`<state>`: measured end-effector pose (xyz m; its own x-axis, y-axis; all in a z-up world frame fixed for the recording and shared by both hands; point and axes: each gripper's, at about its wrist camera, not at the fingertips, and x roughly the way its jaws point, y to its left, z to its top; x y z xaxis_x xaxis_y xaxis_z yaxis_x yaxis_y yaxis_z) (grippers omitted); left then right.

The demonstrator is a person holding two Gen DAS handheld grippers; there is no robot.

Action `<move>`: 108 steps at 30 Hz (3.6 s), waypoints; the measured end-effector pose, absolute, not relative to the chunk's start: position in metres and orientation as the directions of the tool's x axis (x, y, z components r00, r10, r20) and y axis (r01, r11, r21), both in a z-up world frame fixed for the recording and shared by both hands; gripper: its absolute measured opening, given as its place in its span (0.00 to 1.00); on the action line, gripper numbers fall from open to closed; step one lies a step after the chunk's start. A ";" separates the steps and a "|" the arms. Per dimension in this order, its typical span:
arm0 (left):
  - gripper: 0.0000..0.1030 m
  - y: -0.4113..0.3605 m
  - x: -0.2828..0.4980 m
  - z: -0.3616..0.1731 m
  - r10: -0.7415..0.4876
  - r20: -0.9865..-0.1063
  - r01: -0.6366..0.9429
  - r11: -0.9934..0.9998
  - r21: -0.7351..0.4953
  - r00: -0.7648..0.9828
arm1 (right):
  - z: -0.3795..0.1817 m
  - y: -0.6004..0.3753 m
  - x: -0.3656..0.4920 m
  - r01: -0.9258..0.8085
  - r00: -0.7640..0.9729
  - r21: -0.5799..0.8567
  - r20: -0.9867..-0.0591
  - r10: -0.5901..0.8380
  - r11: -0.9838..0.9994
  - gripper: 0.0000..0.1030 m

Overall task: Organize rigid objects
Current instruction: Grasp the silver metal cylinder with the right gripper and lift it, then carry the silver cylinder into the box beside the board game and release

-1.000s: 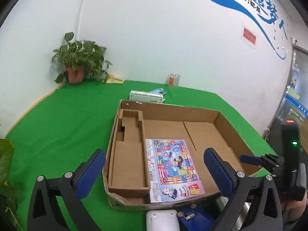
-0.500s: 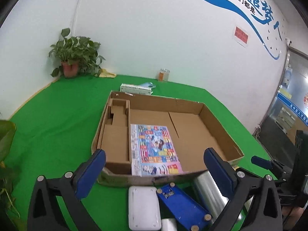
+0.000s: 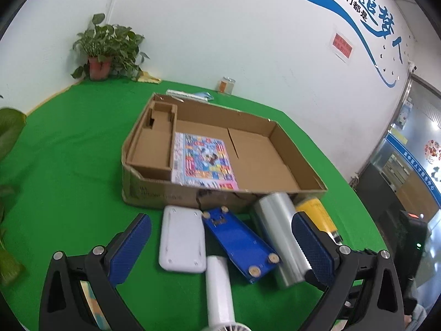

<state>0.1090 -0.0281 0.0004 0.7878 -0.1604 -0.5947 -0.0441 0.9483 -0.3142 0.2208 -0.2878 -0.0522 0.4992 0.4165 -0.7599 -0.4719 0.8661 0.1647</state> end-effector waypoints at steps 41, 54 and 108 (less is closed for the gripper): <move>0.97 -0.159 0.099 -0.084 -0.545 -0.784 0.132 0.837 -0.532 0.298 | -0.077 -0.330 0.144 -0.488 0.249 0.398 -0.789 0.561 0.777 0.74; 0.88 -0.175 0.123 -0.103 -0.386 -0.879 0.129 0.922 -0.364 0.279 | -0.088 -0.311 0.157 -0.466 0.214 0.416 -0.804 0.555 0.781 0.82; 0.83 -0.088 0.360 0.184 -0.396 -0.688 0.220 0.917 -0.333 0.608 | 0.113 -0.234 0.350 -0.623 0.469 0.198 -0.680 0.564 0.757 0.82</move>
